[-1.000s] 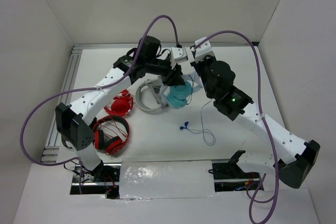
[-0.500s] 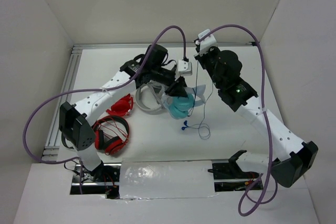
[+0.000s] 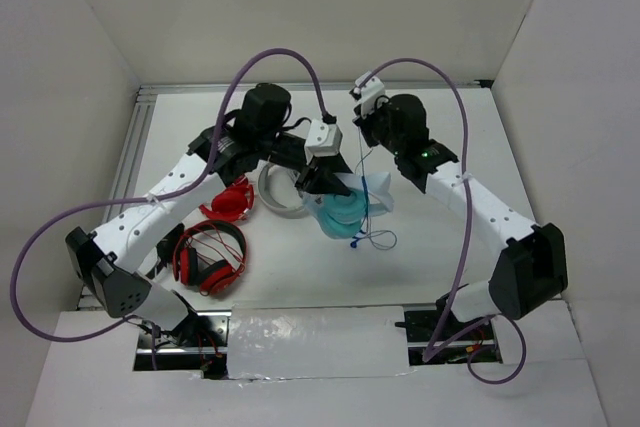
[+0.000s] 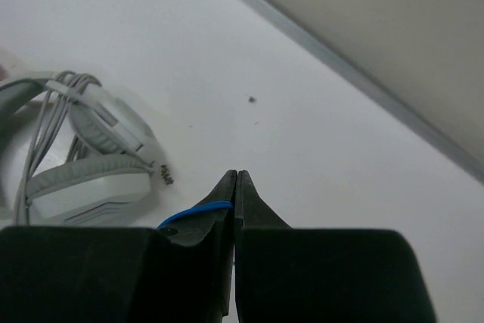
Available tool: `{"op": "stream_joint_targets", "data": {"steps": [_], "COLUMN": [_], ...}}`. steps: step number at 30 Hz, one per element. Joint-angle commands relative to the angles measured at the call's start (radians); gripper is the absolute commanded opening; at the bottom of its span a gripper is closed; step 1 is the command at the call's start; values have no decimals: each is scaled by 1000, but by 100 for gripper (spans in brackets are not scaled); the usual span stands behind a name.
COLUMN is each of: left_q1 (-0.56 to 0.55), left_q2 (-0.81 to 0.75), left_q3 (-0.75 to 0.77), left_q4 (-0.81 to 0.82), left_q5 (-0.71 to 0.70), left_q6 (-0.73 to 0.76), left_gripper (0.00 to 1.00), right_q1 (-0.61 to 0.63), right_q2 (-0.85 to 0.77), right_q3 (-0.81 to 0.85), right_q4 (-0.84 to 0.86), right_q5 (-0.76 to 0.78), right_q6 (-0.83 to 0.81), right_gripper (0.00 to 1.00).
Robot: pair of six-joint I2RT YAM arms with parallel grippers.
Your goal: Wrap the headphones
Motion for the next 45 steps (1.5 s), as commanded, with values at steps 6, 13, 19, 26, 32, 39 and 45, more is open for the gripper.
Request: {"op": "stream_joint_targets", "data": {"steps": [6,13,19,26,32,39,45], "left_q1": [-2,-1,-1,1,-1,2,56], "left_q2": [-84,-110,-104,-103,-121,-104,-51], "left_q3": [124,210,282,342,348,372,353], "left_q4": [226,332,348,331,369,377,413], "left_q5": [-14,-222,-296,-321,-428,-590,-738], "left_q6": [-260,-425,-446,-456,-453,-349,-314], "left_gripper": [0,0,0,0,0,0,0], "right_q1": [-5,-4,-2,-1,3,13,120], "right_q2": [41,31,65,96,85,-57,-267], "right_q3": [-245,-362,-405,-400,-446,-641,-707], "right_q4": [336,496,551,562,573,551,339], "right_q5": [-129,-255,-286,-313,-329,-206,108], "right_q6": [331,479,522,544,565,600,616], "right_gripper": [0,0,9,11,11,1,0]}}
